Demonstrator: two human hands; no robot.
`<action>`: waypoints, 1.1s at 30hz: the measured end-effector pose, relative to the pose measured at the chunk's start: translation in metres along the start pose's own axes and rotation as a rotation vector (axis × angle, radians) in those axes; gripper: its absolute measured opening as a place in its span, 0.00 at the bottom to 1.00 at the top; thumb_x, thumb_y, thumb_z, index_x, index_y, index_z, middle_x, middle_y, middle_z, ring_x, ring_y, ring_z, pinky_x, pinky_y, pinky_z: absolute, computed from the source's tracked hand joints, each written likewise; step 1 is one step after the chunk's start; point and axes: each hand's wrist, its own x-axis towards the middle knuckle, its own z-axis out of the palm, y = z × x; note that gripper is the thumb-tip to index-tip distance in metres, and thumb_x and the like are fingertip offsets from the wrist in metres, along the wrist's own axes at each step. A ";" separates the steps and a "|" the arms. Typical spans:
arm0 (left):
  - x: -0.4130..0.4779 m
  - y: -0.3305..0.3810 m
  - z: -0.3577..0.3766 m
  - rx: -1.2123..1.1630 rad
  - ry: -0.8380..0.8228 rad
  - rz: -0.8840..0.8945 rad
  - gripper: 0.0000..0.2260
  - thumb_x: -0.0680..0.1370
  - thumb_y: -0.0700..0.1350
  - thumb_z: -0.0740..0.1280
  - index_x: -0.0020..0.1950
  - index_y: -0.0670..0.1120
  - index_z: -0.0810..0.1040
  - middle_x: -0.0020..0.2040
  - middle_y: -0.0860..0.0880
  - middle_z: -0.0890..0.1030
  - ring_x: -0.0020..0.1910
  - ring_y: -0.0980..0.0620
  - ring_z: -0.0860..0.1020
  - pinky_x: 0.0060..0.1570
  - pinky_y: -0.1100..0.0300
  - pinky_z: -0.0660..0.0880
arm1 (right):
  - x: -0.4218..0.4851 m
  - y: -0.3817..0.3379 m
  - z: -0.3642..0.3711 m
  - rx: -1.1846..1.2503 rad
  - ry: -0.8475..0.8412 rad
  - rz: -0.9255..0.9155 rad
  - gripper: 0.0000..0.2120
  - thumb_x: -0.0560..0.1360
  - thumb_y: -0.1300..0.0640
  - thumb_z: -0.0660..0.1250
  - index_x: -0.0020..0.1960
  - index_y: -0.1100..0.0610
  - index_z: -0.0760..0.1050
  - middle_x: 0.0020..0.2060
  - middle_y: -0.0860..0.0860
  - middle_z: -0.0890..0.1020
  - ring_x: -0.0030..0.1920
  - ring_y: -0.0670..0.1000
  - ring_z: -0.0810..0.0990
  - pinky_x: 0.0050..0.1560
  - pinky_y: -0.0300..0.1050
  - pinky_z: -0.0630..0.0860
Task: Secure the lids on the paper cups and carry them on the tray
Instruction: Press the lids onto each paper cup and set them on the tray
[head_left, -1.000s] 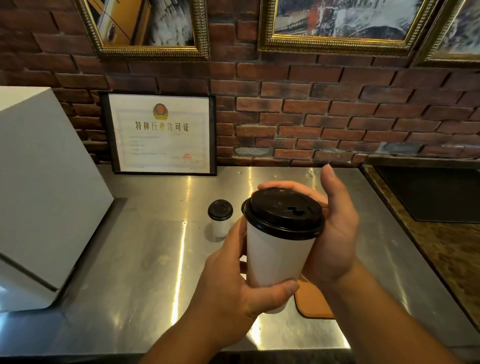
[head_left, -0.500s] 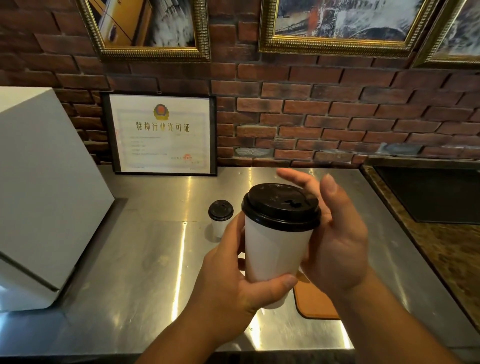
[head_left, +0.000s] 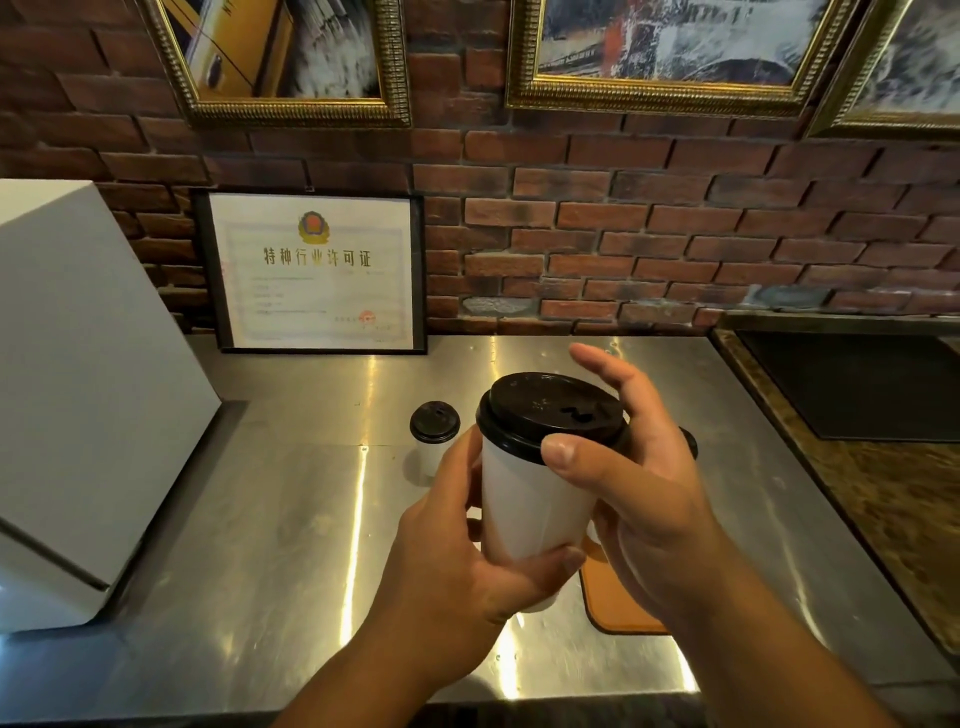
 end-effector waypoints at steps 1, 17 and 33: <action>0.000 -0.001 0.001 -0.002 0.004 -0.004 0.43 0.62 0.77 0.76 0.73 0.77 0.60 0.64 0.71 0.76 0.62 0.71 0.74 0.41 0.75 0.77 | 0.000 0.001 0.000 0.006 0.000 0.000 0.34 0.64 0.48 0.80 0.67 0.32 0.74 0.58 0.44 0.86 0.62 0.51 0.85 0.52 0.47 0.85; -0.003 -0.005 0.004 0.039 0.046 -0.046 0.40 0.59 0.82 0.71 0.68 0.81 0.59 0.62 0.73 0.75 0.62 0.72 0.72 0.40 0.77 0.75 | -0.005 0.011 0.001 0.086 -0.012 -0.005 0.34 0.65 0.53 0.80 0.67 0.35 0.75 0.59 0.48 0.86 0.63 0.54 0.85 0.53 0.48 0.85; -0.003 -0.002 0.005 0.006 0.086 -0.039 0.42 0.63 0.79 0.74 0.73 0.76 0.61 0.65 0.71 0.76 0.63 0.70 0.75 0.43 0.77 0.75 | -0.013 0.019 0.005 0.035 0.016 0.021 0.43 0.65 0.49 0.82 0.76 0.47 0.68 0.62 0.47 0.84 0.64 0.50 0.84 0.52 0.43 0.85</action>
